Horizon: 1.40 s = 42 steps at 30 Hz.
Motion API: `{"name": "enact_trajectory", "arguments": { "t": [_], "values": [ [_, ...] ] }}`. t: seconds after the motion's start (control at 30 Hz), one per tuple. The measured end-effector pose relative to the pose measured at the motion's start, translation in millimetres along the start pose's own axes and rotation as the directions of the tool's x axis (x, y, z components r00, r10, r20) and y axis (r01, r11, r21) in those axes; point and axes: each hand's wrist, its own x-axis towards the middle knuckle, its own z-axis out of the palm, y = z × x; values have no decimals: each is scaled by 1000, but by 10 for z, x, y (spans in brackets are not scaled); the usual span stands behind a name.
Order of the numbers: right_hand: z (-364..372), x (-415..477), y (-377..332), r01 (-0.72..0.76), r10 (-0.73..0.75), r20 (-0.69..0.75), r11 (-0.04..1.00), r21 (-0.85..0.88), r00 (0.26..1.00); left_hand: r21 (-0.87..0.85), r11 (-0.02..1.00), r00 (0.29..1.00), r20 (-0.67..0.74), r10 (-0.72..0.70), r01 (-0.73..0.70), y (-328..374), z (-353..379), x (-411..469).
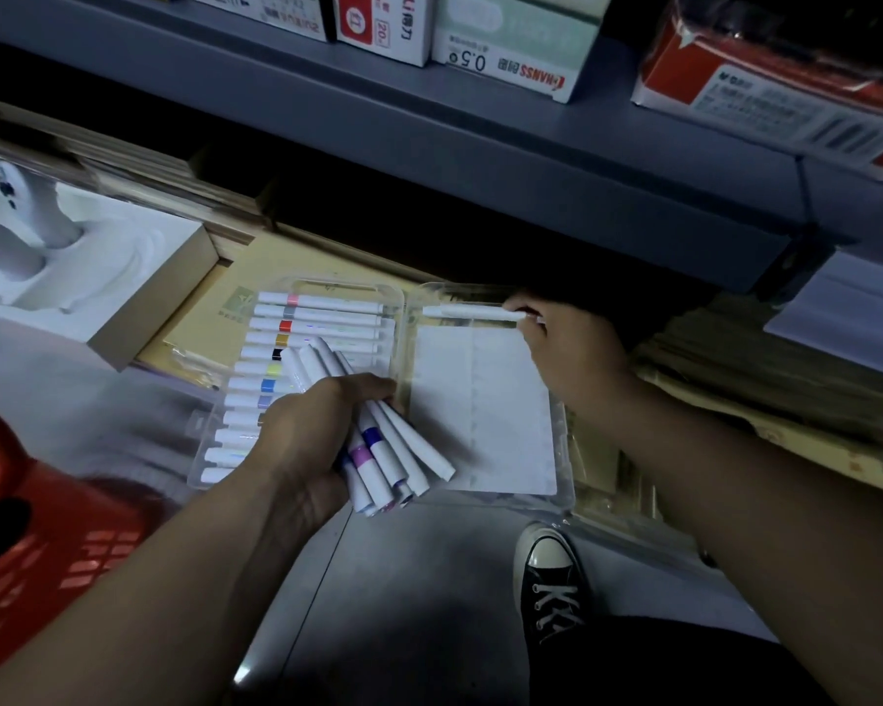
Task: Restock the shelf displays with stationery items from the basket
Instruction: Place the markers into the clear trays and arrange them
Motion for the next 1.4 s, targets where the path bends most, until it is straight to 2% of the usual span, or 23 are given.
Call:
{"name": "enact_trajectory", "arguments": {
  "t": [0.17,0.33,0.47,0.6,0.8,0.97,1.07,1.1,1.17,1.2,1.27,1.4],
  "values": [
    [60,42,45,14,-12,40,998,-54,999,-15,1000,1000,0,-3,3,25,-63,57],
    [174,31,81,232,-240,-7,946,-228,971,-12,1000,1000,-16,7,-8,27,-99,75],
    [271,-102,103,287,-318,-39,896,-338,947,-5,1000,1000,-16,14,-14,9,-88,67],
    [440,-206,150,343,-353,57,839,-423,934,-1,1000,999,-28,17,-17,-23,-79,44],
    [433,-218,190,387,-325,211,808,-444,922,23,999,999,-30,34,-33,-35,-52,-35],
    [262,-259,33,349,-287,240,894,-280,927,15,998,998,-12,63,-63,-43,-51,-81],
    [148,-392,-286,347,-347,-5,937,48,938,10,996,996,-19,91,-91,-34,-55,-78],
    [102,-453,-422,312,-318,2,930,193,948,-4,995,995,-33,97,-97,-29,-59,-65],
    [36,-562,-671,166,-263,174,886,433,949,-33,995,993,-70,90,-93,-15,-55,-66],
    [26,-605,-760,101,-259,272,870,483,927,-42,995,993,-80,83,-86,-15,-53,-62],
    [32,-642,-830,19,-266,411,856,516,872,-43,996,994,-83,71,-75,-20,-57,-67],
    [0,-567,-776,-184,-204,537,792,582,819,-52,998,999,-14,45,-45,-12,-106,-63]
  ]
}}
